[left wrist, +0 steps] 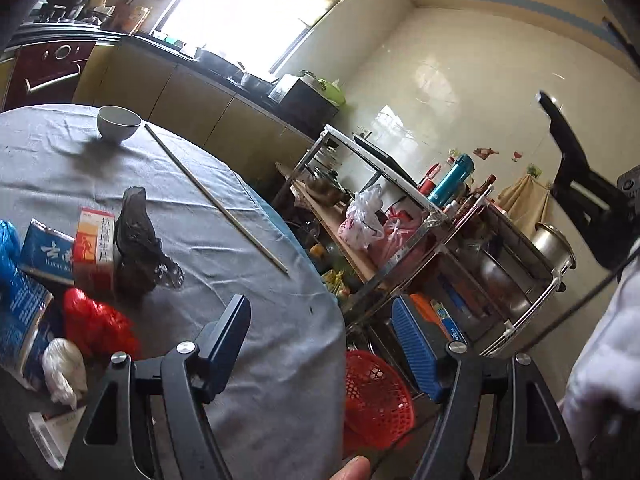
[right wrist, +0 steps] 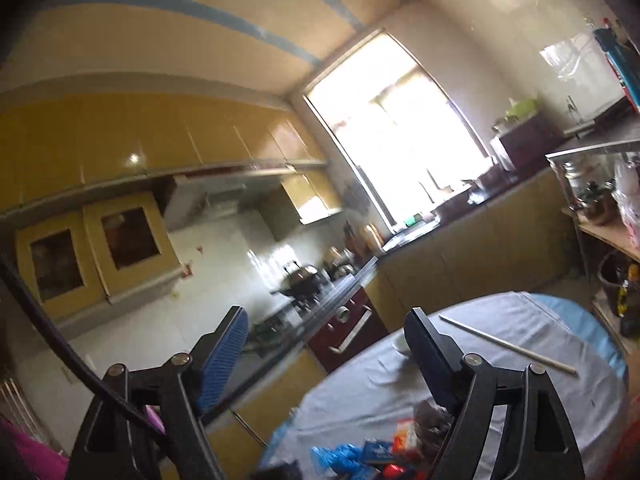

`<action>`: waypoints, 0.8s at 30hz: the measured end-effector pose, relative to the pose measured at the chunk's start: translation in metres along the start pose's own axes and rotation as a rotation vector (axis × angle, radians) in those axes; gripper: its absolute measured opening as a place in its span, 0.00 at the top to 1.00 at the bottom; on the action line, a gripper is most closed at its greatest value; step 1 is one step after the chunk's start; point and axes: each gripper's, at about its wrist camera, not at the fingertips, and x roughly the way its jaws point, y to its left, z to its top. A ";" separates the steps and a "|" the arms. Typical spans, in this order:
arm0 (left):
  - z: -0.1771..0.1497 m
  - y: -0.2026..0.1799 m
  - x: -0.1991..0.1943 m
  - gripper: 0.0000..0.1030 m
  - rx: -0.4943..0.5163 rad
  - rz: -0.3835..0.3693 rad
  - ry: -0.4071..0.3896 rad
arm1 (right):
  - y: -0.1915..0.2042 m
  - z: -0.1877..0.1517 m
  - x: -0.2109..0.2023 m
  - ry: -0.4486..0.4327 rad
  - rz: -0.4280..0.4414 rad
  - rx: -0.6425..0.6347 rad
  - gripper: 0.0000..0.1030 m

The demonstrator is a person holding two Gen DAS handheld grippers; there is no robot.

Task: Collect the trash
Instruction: 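Swing both open tools back toward the table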

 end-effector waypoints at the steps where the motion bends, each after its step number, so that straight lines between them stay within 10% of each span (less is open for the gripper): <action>1: -0.001 -0.005 -0.003 0.28 -0.001 -0.001 -0.005 | 0.002 0.005 -0.004 -0.019 0.023 0.003 0.16; 13: -0.041 -0.075 0.012 0.27 0.073 -0.049 0.160 | 0.001 0.032 -0.072 -0.157 0.239 0.111 0.05; 24: 0.013 -0.093 0.056 0.26 -0.045 -0.007 0.040 | -0.031 0.039 -0.131 -0.222 0.374 0.161 0.01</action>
